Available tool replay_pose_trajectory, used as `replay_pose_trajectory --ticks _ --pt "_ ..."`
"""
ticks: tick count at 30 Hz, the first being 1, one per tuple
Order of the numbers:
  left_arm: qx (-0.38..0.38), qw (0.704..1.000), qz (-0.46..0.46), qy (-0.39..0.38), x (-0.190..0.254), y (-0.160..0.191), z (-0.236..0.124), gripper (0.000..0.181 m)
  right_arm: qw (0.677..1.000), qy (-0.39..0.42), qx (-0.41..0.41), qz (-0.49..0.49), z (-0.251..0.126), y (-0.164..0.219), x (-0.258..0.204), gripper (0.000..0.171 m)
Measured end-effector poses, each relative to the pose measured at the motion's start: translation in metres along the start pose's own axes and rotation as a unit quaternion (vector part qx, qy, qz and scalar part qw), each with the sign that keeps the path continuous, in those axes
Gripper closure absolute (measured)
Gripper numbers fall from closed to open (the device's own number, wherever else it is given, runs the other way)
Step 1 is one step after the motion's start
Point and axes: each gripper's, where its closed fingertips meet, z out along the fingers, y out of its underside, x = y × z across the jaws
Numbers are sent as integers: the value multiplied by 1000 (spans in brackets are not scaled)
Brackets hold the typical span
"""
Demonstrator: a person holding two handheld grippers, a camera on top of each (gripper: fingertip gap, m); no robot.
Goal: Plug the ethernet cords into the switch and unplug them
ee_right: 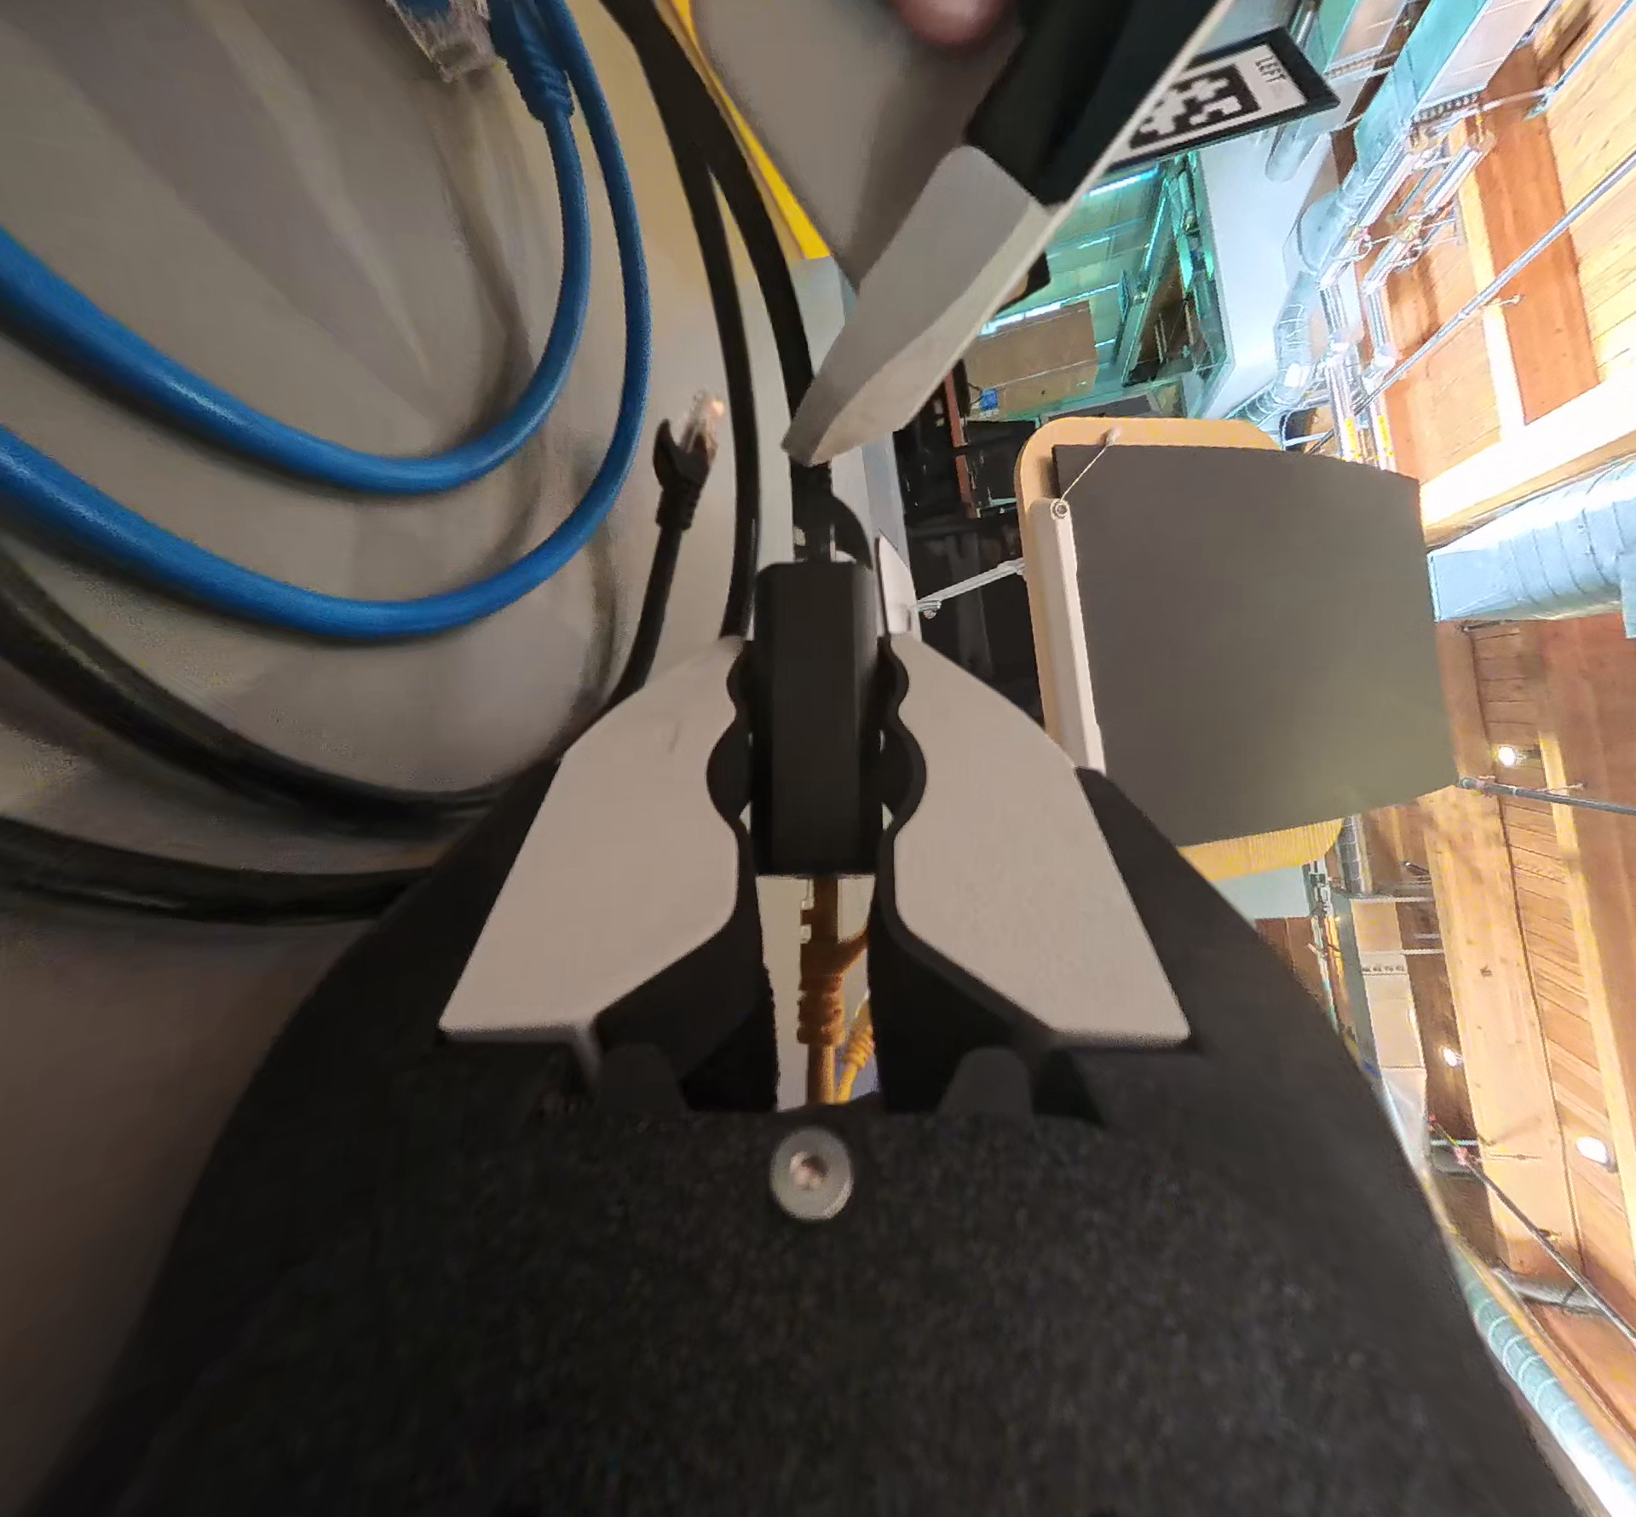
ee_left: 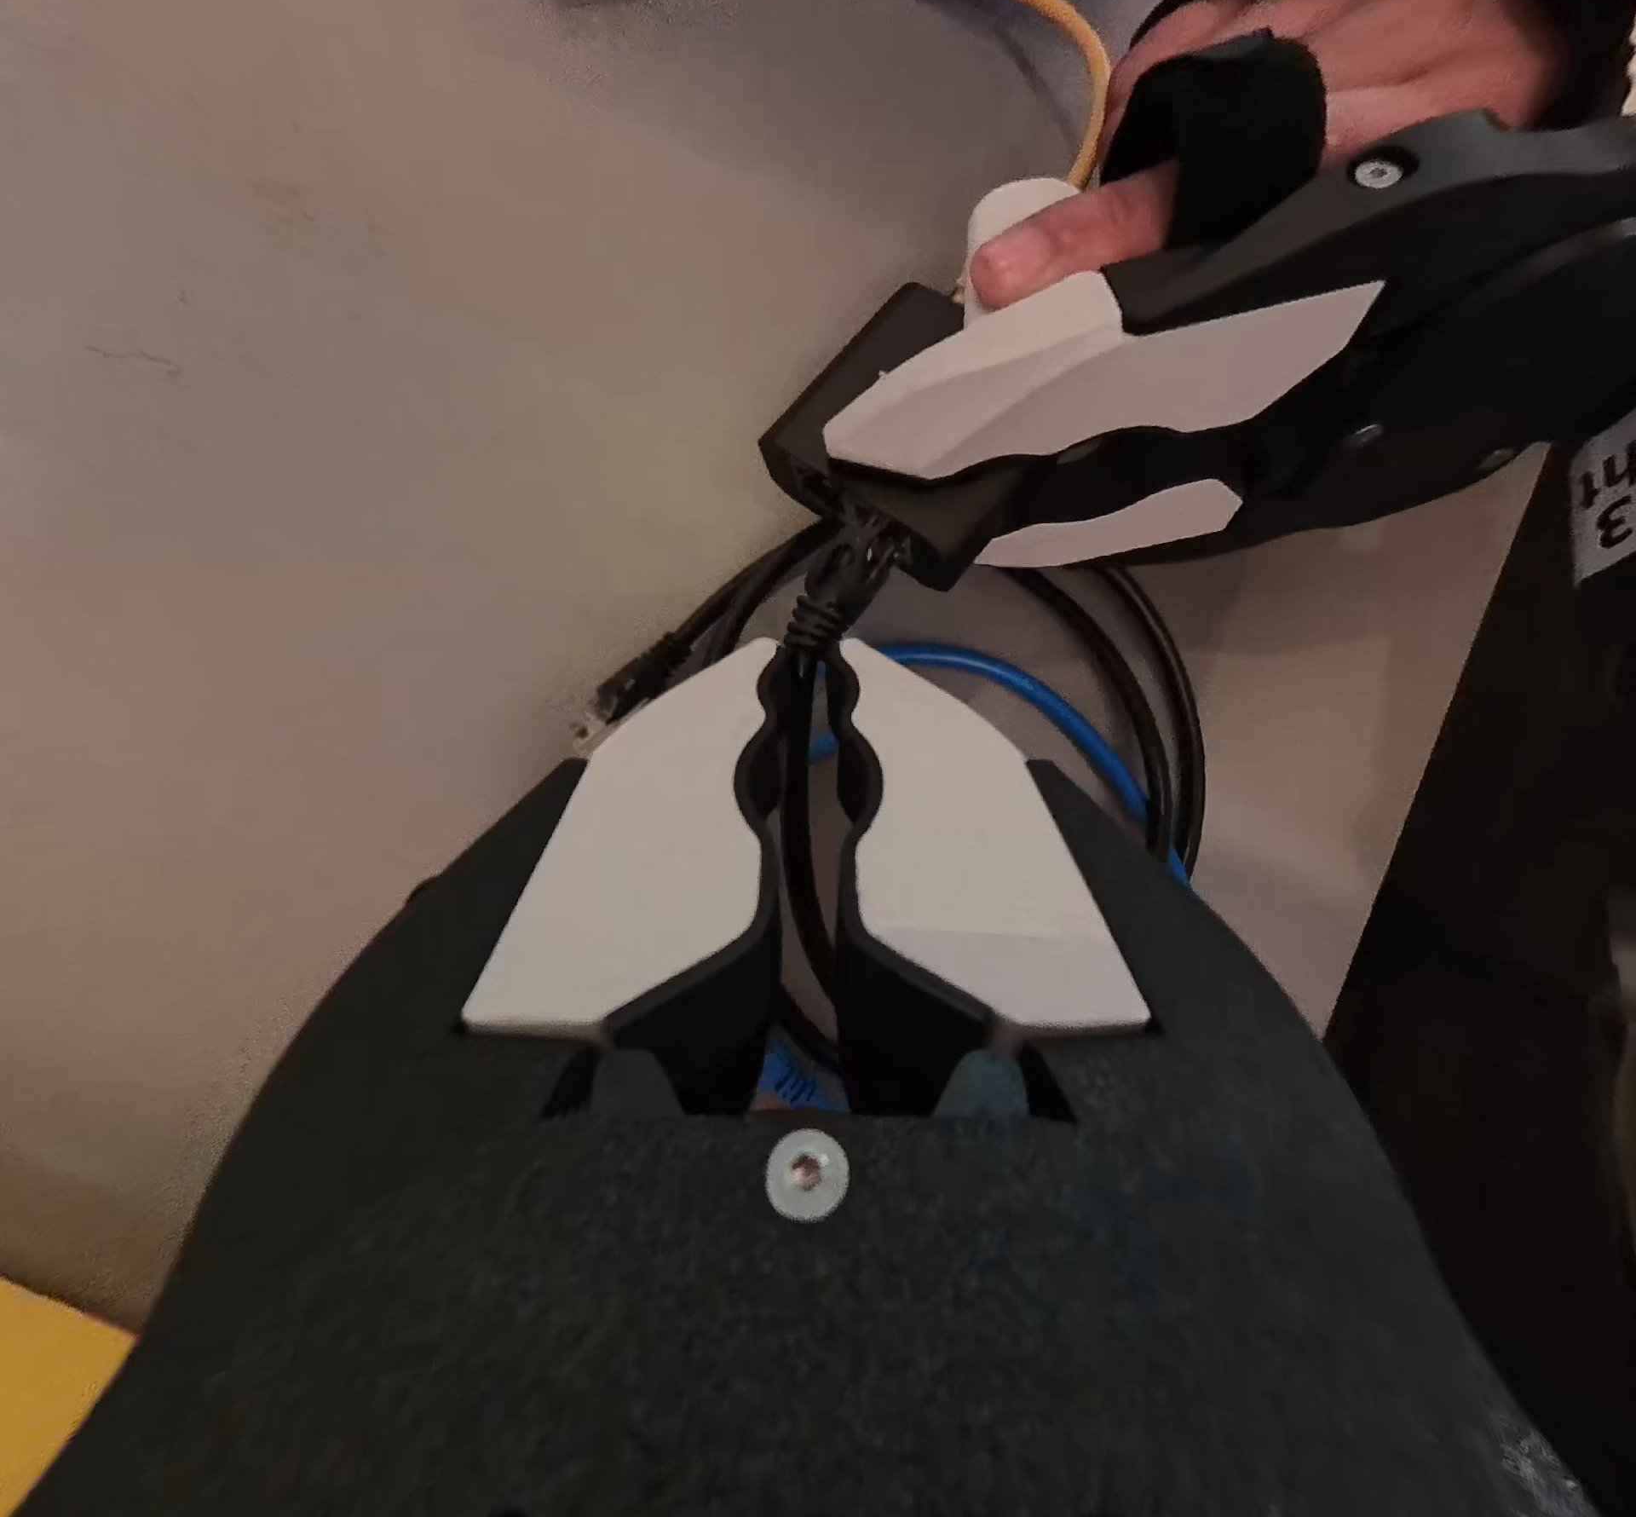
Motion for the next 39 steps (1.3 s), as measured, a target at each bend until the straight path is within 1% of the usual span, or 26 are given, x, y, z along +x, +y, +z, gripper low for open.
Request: replay_pose_trajectory --ticks 3,6,8,13,22,29,31,33,34,35,36,39 --pt "3 1000 2 26 4 4 -1 175 1000 -2 7 -15 0 -1 -3 146" --pt "22 998 -5 52 8 1 -6 175 1000 -6 9 4 0 1 0 146" --pt "34 996 -10 80 17 -3 -7 176 1000 -7 -14 9 3 8 0 146" --pt "24 997 4 72 23 -5 2 176 999 -30 -38 17 6 18 -6 147" --pt "32 997 18 66 34 -14 6 177 998 -42 -37 38 5 20 -10 148" --pt "25 999 31 14 31 -16 10 178 997 -42 -40 44 4 24 -10 148" --pt "28 999 33 4 28 -16 11 177 996 -50 -40 59 6 26 -11 148" --pt "57 998 13 12 25 -18 4 176 996 -40 -25 71 7 24 -5 147" --pt "68 997 -4 24 26 -17 -4 179 996 -38 -26 72 8 24 -5 147" --pt "75 997 -19 30 25 -14 -14 177 997 -35 -39 61 9 29 -6 147" --pt "81 996 -34 26 22 -9 -26 170 997 -33 -48 53 10 34 -6 147" --pt "74 993 -88 4 16 27 -56 160 994 -15 -52 91 8 44 6 147"
